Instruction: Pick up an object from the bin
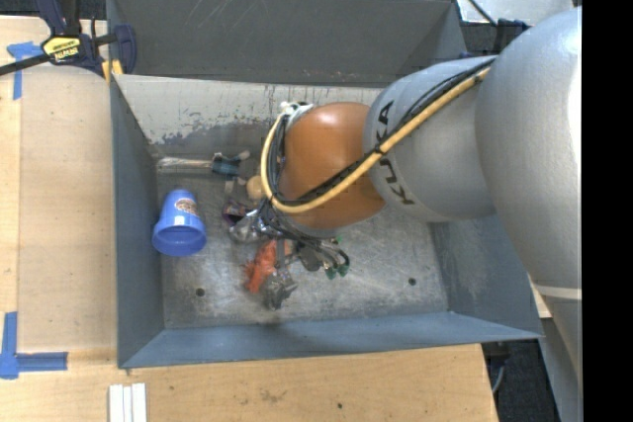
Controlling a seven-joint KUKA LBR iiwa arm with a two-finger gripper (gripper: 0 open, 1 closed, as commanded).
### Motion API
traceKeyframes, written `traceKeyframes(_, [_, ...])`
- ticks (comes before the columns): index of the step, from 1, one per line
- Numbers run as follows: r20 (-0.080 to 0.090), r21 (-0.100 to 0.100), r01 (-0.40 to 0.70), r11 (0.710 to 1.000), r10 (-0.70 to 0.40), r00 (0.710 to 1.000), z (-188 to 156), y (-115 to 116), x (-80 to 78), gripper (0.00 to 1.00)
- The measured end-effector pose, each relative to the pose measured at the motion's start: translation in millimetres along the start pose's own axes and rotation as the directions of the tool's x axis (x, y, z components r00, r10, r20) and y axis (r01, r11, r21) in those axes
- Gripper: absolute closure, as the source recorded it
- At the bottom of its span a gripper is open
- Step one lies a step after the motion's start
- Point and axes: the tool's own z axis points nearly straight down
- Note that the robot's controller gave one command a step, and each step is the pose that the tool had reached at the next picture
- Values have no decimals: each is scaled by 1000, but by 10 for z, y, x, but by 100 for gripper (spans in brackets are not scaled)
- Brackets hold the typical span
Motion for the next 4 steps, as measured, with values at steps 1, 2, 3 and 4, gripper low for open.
traceKeyframes(1, [1, 1, 172, 985, -172, 985, 18, -37, -141, 0])
traceKeyframes(2, [6, 0, 70, 998, -70, 998, 0, -21, -94, 0])
traceKeyframes(3, [13, 2, 170, 985, -170, 985, -25, -33, -184, 100])
traceKeyframes(4, [13, 1, 169, 986, -169, 985, -25, -33, -184, 100])
